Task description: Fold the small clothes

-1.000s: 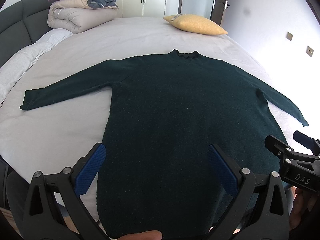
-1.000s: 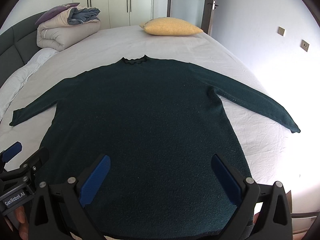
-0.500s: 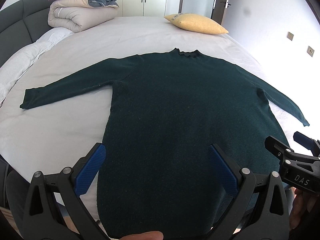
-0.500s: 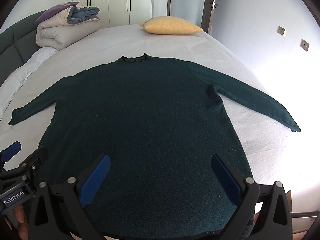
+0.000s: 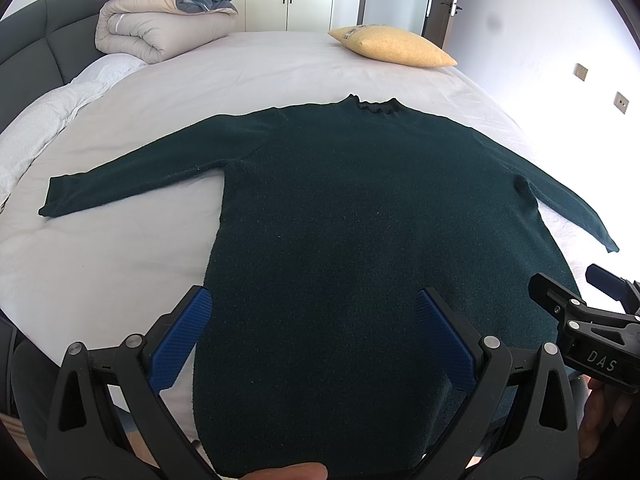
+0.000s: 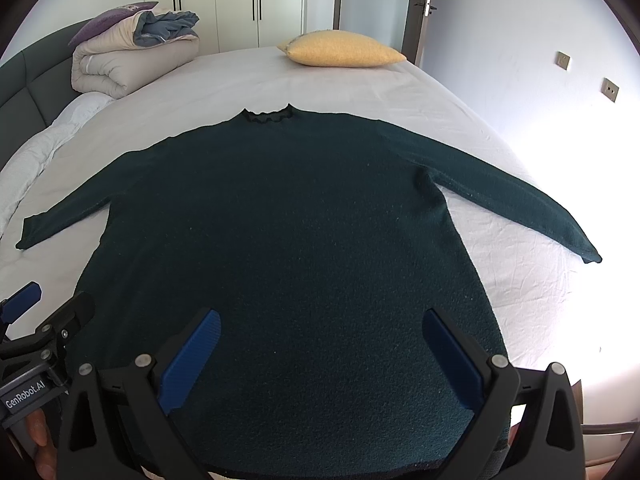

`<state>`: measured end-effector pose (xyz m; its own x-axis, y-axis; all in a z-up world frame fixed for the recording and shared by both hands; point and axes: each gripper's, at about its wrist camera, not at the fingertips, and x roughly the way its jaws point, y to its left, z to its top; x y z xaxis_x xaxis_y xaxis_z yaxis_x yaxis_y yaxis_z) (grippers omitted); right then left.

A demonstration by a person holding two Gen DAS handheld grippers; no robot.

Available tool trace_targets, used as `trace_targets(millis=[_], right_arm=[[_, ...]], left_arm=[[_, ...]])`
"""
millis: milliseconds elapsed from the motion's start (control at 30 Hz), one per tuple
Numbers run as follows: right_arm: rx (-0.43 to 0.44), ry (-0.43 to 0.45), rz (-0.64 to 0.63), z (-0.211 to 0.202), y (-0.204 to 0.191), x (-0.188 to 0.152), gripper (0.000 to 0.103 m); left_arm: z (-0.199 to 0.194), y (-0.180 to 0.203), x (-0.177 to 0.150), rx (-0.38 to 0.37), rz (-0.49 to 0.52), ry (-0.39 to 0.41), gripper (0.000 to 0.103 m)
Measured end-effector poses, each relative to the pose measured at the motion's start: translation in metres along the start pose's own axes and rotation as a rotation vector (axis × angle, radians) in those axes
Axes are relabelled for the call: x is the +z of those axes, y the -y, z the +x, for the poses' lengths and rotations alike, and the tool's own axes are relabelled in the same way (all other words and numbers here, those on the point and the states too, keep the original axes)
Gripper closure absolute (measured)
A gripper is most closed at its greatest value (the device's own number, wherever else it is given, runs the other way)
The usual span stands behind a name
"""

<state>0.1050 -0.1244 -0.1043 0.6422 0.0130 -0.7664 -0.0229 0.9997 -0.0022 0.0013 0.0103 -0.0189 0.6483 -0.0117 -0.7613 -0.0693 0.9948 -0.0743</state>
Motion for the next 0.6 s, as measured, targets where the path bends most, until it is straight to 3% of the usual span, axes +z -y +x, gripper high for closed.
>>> trace_targets(millis=[600], right_arm=[[-0.005,-0.015,-0.009,0.002,-0.005,-0.004,0.000]], left_arm=[[0.004,-0.003,0.000,-0.003,-0.009,-0.013,0.000]])
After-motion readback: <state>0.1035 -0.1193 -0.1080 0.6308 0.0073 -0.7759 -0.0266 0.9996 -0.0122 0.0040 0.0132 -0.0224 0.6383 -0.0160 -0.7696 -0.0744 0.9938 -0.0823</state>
